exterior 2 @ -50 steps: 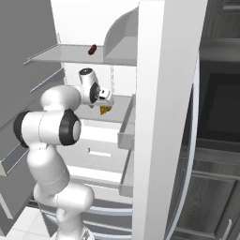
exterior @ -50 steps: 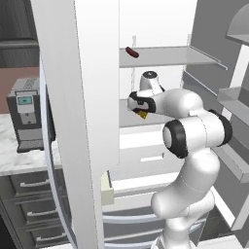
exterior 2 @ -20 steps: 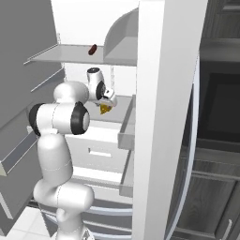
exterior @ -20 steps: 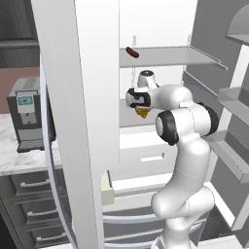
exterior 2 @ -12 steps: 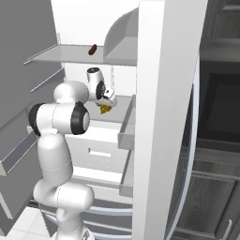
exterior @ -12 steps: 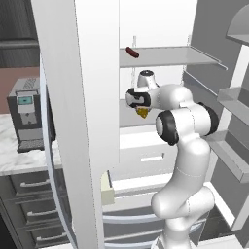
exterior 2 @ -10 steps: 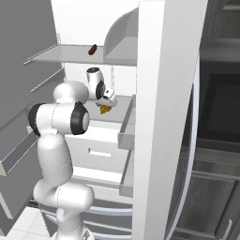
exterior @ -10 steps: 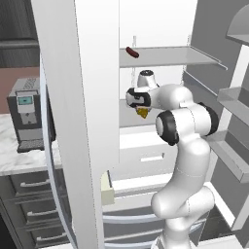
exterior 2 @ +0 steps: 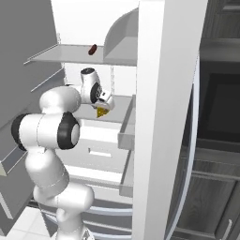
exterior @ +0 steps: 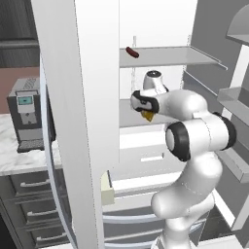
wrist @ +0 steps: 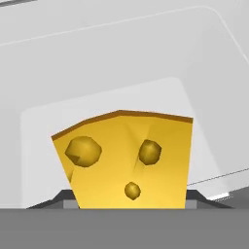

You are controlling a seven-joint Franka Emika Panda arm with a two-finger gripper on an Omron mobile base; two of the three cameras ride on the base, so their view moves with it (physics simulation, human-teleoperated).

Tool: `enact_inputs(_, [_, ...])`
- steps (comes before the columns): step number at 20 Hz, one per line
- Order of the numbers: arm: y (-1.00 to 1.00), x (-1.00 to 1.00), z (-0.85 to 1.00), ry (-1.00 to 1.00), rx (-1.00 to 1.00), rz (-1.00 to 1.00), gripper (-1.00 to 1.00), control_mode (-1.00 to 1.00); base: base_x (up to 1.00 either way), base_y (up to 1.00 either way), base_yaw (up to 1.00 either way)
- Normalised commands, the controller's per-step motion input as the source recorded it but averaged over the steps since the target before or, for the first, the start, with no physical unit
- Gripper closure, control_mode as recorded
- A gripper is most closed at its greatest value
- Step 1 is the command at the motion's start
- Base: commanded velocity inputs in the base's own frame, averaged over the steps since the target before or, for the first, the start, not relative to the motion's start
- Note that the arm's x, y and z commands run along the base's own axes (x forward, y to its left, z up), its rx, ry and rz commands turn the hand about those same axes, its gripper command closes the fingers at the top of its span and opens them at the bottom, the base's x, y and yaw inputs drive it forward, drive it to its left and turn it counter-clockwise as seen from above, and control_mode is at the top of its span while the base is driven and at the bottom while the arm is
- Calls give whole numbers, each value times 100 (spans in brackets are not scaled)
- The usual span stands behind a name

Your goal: Retrieve the sausage and cheese from the fridge and place them on the cutting board on the counter.

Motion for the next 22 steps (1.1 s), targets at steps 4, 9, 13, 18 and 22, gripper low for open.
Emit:
enact_inputs(4, [-24,-100,39,-19,2,0,100,-100,0,0,0])
enact_inputs(9, [-5,-99,80,-9,0,5,100,-100,0,0,0])
enact_inputs(13, [0,-99,90,0,0,7,100,-100,0,0,0])
enact_inputs(18, [0,-100,93,0,0,3,100,-100,0,0,0])
enact_inputs(22, [0,-100,75,0,0,0,100,-100,0,0,0])
